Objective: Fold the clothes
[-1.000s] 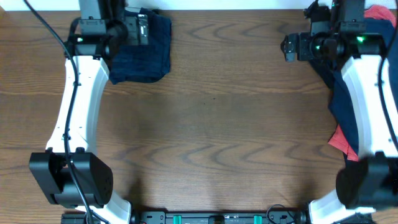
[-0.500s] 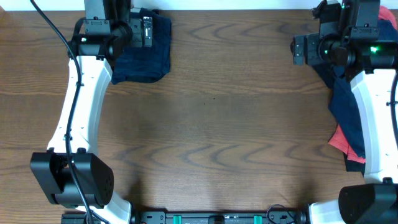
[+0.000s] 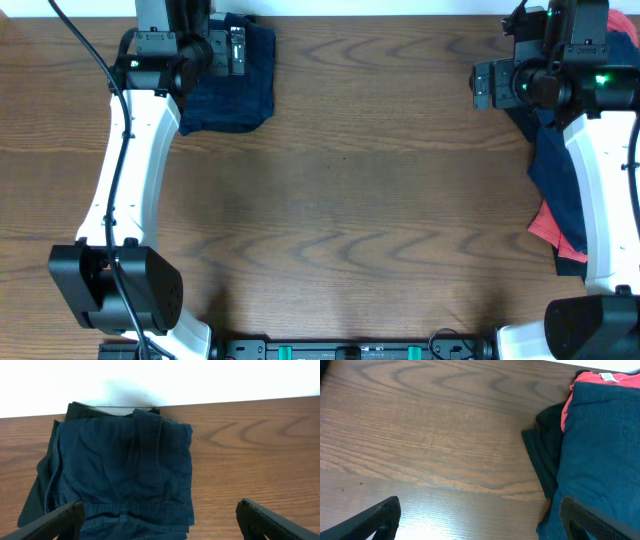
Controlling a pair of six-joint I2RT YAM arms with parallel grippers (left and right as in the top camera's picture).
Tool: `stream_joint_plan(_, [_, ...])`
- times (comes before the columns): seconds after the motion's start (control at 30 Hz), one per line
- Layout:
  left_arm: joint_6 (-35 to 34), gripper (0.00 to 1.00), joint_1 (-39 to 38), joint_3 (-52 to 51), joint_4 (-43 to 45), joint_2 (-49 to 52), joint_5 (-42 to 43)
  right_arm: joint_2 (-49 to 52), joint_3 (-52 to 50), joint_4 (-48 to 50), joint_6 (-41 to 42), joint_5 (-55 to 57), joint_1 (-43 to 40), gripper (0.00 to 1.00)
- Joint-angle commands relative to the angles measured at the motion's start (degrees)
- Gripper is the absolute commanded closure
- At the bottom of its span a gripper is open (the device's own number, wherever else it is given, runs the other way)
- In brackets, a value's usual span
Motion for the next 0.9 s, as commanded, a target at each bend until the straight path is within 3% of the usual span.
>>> stream_joint_plan(0.0, [-0.7,0.02,0.1,0.1,0.0,0.2,0.3,-0.3,0.6,-0.1,-0.6,0.7,0.2,0.01])
stream_joint_plan(0.3, [-0.6,0.02,0.1,0.1,-1.9,-0.6,-0.1,-0.3,0.6,-0.1,-0.6,0.7,0.2,0.01])
stream_joint_plan(0.53, [1.1,0.02,-0.2,-3.1,-2.9,-12.0,-4.3,-0.3,0.6,-0.1,-0.5,0.7,0.2,0.01])
stream_joint_plan(0.7, [4.7,0.02,0.2,-14.6,4.7,-24.3,-4.4,-0.3,0.6,-0.1,-0.6,0.7,0.2,0.01])
stream_joint_plan(0.87, [4.5,0.02,2.8,-34.6,16.1,-40.3,-3.9,-0.3,0.6,-0.1,-0.6,0.7,0.2,0.01])
